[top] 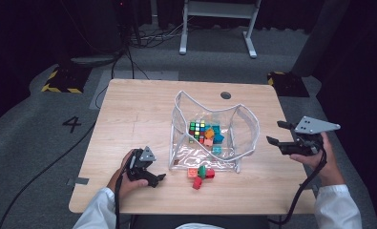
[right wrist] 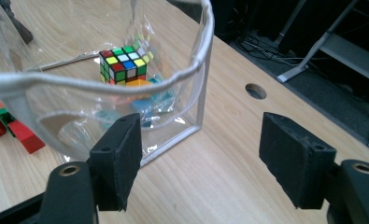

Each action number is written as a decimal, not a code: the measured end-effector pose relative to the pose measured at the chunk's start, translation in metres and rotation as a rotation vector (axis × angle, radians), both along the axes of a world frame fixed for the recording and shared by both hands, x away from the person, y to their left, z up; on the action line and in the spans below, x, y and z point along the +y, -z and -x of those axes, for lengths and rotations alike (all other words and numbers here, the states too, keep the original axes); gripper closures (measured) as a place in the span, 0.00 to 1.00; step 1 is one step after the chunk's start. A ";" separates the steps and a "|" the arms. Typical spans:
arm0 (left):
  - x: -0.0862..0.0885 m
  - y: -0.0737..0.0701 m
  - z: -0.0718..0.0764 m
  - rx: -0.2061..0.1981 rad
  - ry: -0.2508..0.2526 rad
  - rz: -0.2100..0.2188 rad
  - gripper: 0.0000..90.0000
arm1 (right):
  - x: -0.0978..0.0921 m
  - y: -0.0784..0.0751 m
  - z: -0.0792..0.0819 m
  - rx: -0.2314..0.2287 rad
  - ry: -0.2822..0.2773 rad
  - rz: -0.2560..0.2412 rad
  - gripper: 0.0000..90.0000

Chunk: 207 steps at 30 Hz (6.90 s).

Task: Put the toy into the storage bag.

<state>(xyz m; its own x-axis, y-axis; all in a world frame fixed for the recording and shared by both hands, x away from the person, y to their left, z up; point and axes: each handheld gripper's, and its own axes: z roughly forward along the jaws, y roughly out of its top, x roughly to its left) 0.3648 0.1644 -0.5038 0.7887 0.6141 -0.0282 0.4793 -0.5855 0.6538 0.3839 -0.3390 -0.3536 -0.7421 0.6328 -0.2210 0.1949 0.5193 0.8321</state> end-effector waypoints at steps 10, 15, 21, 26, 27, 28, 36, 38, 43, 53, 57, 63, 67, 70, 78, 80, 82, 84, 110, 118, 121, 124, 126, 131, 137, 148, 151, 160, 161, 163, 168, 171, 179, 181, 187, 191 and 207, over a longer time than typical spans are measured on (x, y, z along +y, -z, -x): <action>0.000 0.000 0.000 0.000 -0.001 -0.001 0.00 | -0.001 0.040 0.010 0.052 -0.015 0.020 0.37; 0.000 0.000 0.000 -0.001 0.003 -0.002 0.00 | 0.000 0.058 0.017 0.076 -0.030 0.009 0.38; 0.000 0.000 0.000 0.000 -0.002 -0.001 0.00 | 0.004 0.077 0.027 0.111 -0.054 -0.001 0.38; 0.000 0.000 0.000 0.000 -0.002 -0.001 0.00 | 0.008 0.091 0.034 0.142 -0.075 0.013 0.38; 0.000 0.000 0.000 -0.002 0.000 0.000 0.00 | 0.009 0.093 0.035 0.150 -0.079 0.009 0.38; 0.000 0.000 0.000 0.000 -0.002 -0.001 0.00 | 0.009 0.096 0.036 0.157 -0.087 0.009 0.38; 0.000 0.000 0.000 0.000 -0.001 -0.001 0.00 | 0.022 0.113 0.045 0.191 -0.138 -0.004 0.39; 0.000 0.000 0.000 0.000 -0.002 -0.001 0.00 | 0.028 0.117 0.047 0.202 -0.153 0.004 0.39; 0.000 0.000 0.000 0.000 -0.002 -0.001 0.00 | 0.046 0.124 0.051 0.214 -0.204 0.005 0.40; 0.000 0.000 0.000 0.001 0.000 -0.001 0.00 | 0.093 0.132 0.051 0.196 -0.287 0.032 0.43; 0.000 0.000 0.000 0.001 -0.001 -0.001 0.00 | 0.111 0.136 0.047 0.177 -0.297 0.049 0.44; 0.000 0.000 0.000 0.001 0.000 -0.001 0.00 | 0.132 0.143 0.043 0.189 -0.278 0.087 0.43; 0.000 0.000 0.000 0.000 -0.002 -0.001 0.00 | 0.143 0.144 0.039 0.183 -0.279 0.069 0.42; 0.000 0.000 0.000 -0.001 -0.001 -0.001 0.00 | 0.152 0.144 0.035 0.176 -0.290 0.039 0.42; 0.000 0.000 0.000 0.001 -0.001 -0.001 0.00 | 0.155 0.146 0.034 0.193 -0.300 0.000 0.54; 0.000 0.000 0.000 0.000 -0.001 -0.001 0.00 | 0.155 0.147 0.034 0.179 -0.309 0.024 0.57; 0.000 0.000 0.000 0.001 -0.001 -0.001 0.00 | 0.155 0.147 0.033 0.176 -0.317 0.018 0.61; 0.000 0.000 0.000 0.000 -0.002 -0.002 0.00 | 0.155 0.146 0.034 0.185 -0.300 0.026 0.67; 0.000 0.000 0.000 0.000 -0.001 -0.001 0.00 | 0.069 0.119 0.050 0.136 -0.234 -0.024 0.76; 0.000 0.000 0.000 0.001 -0.002 0.000 0.00 | 0.031 0.109 0.056 0.126 -0.144 -0.049 0.76; 0.000 0.000 0.000 0.000 -0.003 0.000 0.00 | 0.016 0.102 0.055 0.114 -0.116 -0.071 0.76; 0.000 0.000 0.000 0.001 -0.003 0.000 0.00 | 0.005 0.096 0.051 0.093 -0.072 -0.057 0.76; 0.000 0.000 0.000 0.000 -0.003 0.000 0.00 | 0.000 0.091 0.047 0.087 -0.053 -0.055 0.76; 0.000 0.000 0.000 0.000 -0.002 -0.001 0.00 | -0.009 0.081 0.035 0.072 -0.005 -0.055 0.76; 0.000 0.000 0.000 0.001 -0.003 -0.001 0.00 | -0.016 0.061 0.020 0.046 0.012 -0.063 0.76; 0.000 0.000 -0.001 -0.001 0.006 -0.003 0.00 | -0.016 0.006 -0.007 -0.025 0.037 -0.093 0.76; 0.000 0.000 0.000 -0.001 0.004 -0.002 0.00 | -0.012 -0.003 -0.013 -0.026 0.040 -0.093 0.76; 0.000 0.000 0.000 0.000 0.005 -0.003 0.00 | 0.007 -0.025 -0.030 -0.059 0.033 -0.079 0.76; 0.000 0.000 -0.001 0.000 0.005 -0.002 0.00 | 0.011 -0.026 -0.032 -0.060 0.031 -0.088 0.76; 0.000 0.000 0.000 0.000 0.005 -0.003 0.00 | 0.015 -0.028 -0.034 -0.058 0.021 -0.089 0.76; 0.000 0.000 0.000 0.000 0.005 -0.003 0.00 | 0.028 -0.033 -0.038 -0.054 -0.009 -0.089 0.76; 0.000 0.000 0.000 0.000 0.005 -0.002 0.00 | 0.032 -0.036 -0.042 -0.046 -0.017 -0.086 0.76; 0.000 0.000 0.000 0.000 0.005 -0.003 0.00 | 0.053 -0.039 -0.045 -0.039 -0.064 -0.105 0.76; 0.000 0.000 0.000 0.000 0.005 -0.003 0.00 | 0.060 -0.040 -0.045 -0.033 -0.080 -0.097 0.76; 0.000 0.000 -0.001 -0.001 0.005 -0.002 0.00 | 0.086 -0.038 -0.044 -0.036 -0.155 -0.050 0.76; 0.000 0.000 0.000 -0.001 0.005 -0.002 0.00 | 0.104 -0.034 -0.047 -0.011 -0.212 0.008 0.76; 0.000 0.000 -0.001 -0.001 0.005 -0.002 0.00 | 0.149 -0.016 -0.061 0.134 -0.304 0.294 0.75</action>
<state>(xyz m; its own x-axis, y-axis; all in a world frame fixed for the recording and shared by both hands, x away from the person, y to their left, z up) 0.3653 0.1646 -0.5037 0.7919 0.6101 -0.0266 0.4759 -0.5892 0.6530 0.4450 -0.1903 -0.3375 -0.9193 0.3055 -0.2483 0.0924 0.7805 0.6183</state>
